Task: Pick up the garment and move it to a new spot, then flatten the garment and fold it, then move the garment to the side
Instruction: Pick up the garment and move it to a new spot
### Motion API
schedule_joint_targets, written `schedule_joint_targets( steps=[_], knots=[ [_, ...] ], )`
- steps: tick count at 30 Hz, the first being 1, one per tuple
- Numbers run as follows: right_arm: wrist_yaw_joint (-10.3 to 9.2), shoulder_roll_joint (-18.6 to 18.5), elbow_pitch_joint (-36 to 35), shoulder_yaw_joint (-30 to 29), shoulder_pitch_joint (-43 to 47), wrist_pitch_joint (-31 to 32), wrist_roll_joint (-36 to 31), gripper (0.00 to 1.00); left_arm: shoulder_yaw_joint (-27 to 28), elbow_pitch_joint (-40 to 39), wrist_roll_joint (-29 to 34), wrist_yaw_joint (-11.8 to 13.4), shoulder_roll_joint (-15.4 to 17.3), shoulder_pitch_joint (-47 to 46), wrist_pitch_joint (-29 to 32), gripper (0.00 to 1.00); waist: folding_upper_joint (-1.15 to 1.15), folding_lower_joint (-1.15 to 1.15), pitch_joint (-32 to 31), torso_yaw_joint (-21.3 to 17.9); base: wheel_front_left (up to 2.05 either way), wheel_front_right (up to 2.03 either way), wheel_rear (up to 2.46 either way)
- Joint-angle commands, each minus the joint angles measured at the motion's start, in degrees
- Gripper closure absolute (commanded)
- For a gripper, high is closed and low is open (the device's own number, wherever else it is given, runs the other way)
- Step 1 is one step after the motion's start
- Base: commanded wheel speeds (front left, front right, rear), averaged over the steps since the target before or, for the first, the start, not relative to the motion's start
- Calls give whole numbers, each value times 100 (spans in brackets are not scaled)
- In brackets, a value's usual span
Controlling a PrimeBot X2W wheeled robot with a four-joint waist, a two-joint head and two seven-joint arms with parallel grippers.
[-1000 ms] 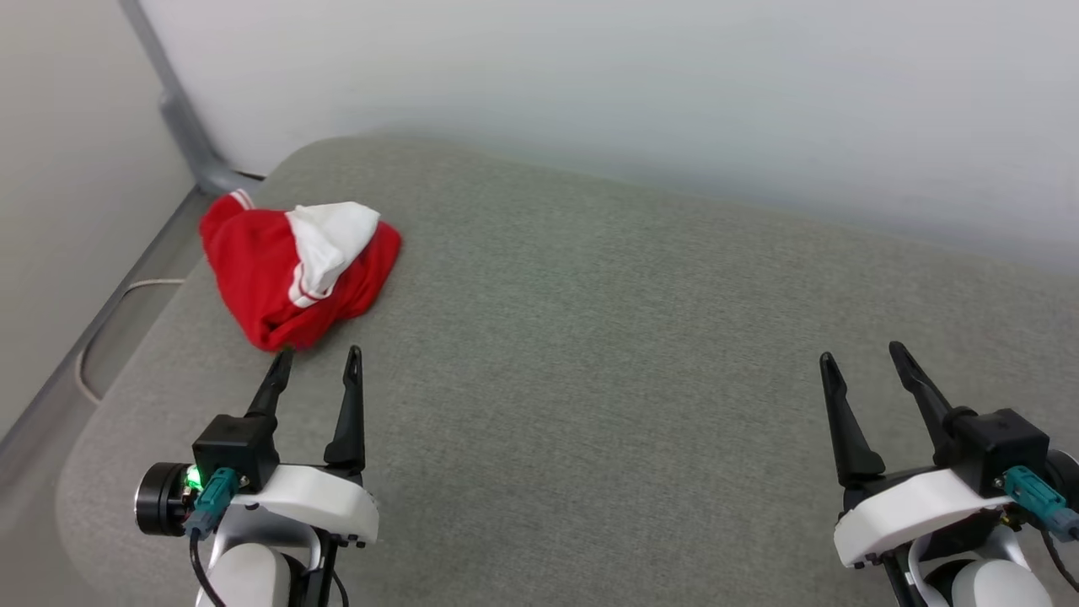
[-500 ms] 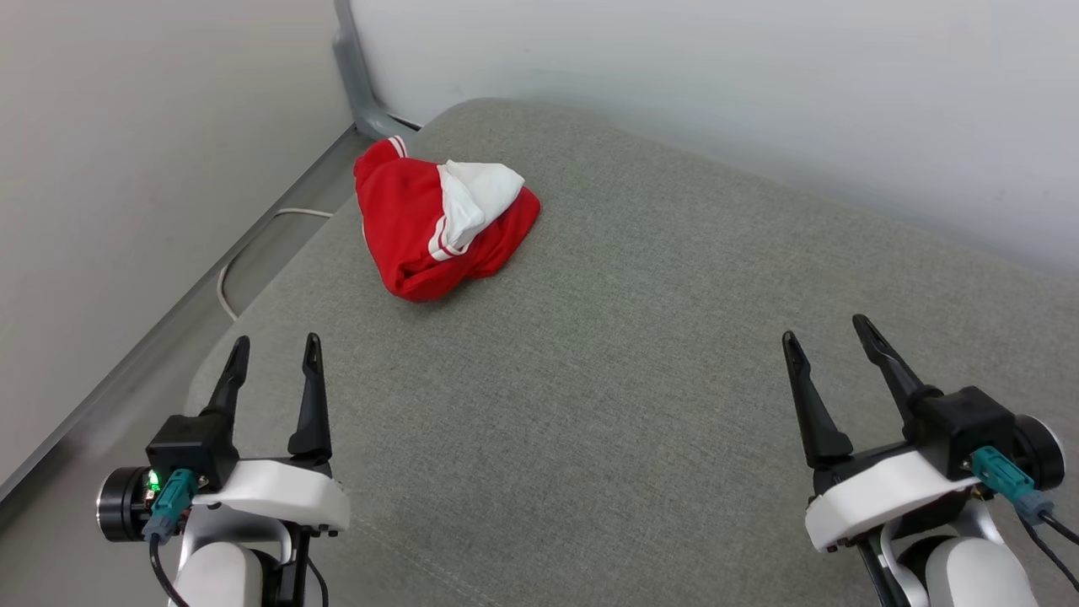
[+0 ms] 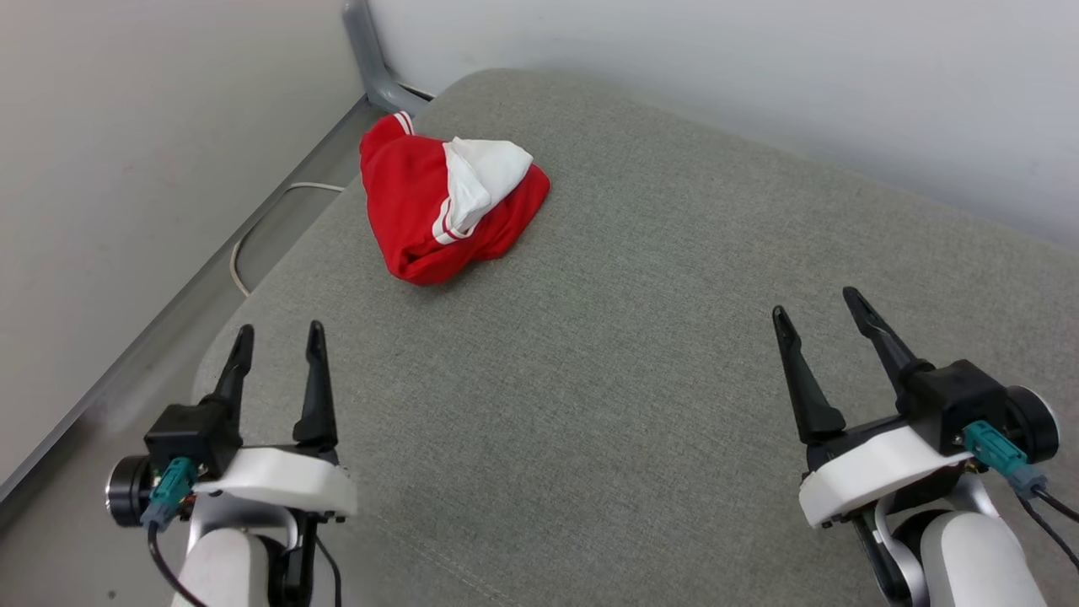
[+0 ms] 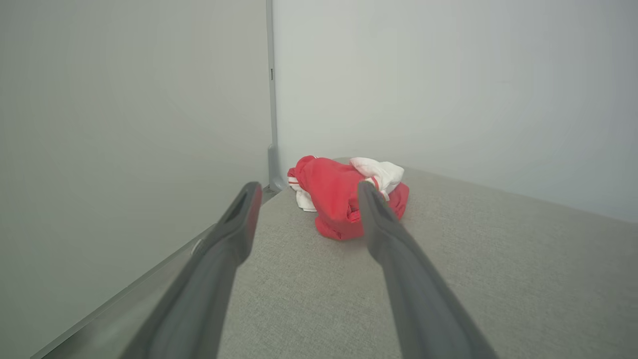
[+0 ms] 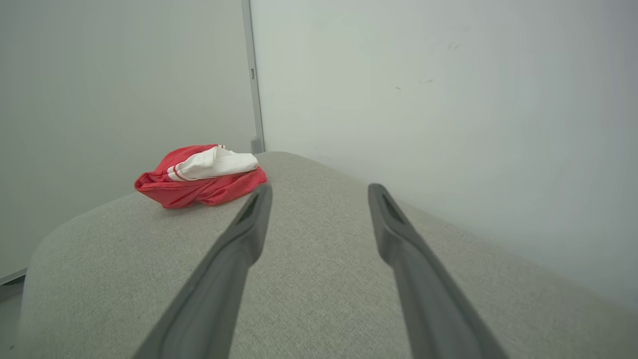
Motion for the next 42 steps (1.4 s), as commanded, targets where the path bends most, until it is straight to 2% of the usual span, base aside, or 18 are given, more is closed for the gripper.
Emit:
schedule_joint_targets(
  steps=[1,5,10,21,28,29,35,41,42],
  knots=[
    [-6,-41,-37,-46,-41,5,-13,0,-66,87,-27,-36,-16,-186,-15,0,0,0,56,-2,0,0,0],
    [-6,-69,-260,-209,53,97,-106,0,-270,674,-184,-128,61,-914,173,0,0,0,276,-31,0,0,0],
    [-6,-183,-577,-161,-63,245,-141,0,-276,1331,-429,-182,299,-1955,686,0,0,0,710,-430,0,0,0],
    [-5,-386,-1041,-61,-534,380,-89,0,-356,2823,-1114,-224,1298,-3916,2549,0,0,0,1819,-1340,0,0,0],
    [-5,-459,-1271,-46,-744,387,-57,0,-761,3271,-1650,-229,2008,-4468,3940,0,0,0,2405,-1676,0,0,0],
    [-5,-459,-1271,-46,-744,387,-57,0,-761,3271,-1650,-229,2008,-4468,3940,0,0,0,2405,-1676,0,0,0],
    [-5,-549,-1424,-52,-887,421,-45,0,-904,3632,-2049,-229,2259,-4484,4856,0,0,0,2778,-1782,0,0,0],
    [-5,-583,-1512,-58,-997,432,-78,0,-896,4249,-2314,-105,1982,-4100,5563,0,0,0,2877,-1856,0,0,0],
    [-5,-584,-1517,-68,-1001,436,-84,0,-887,4302,-2341,-92,1933,-4063,5618,51,0,0,2876,-1861,0,0,0]
  ],
)
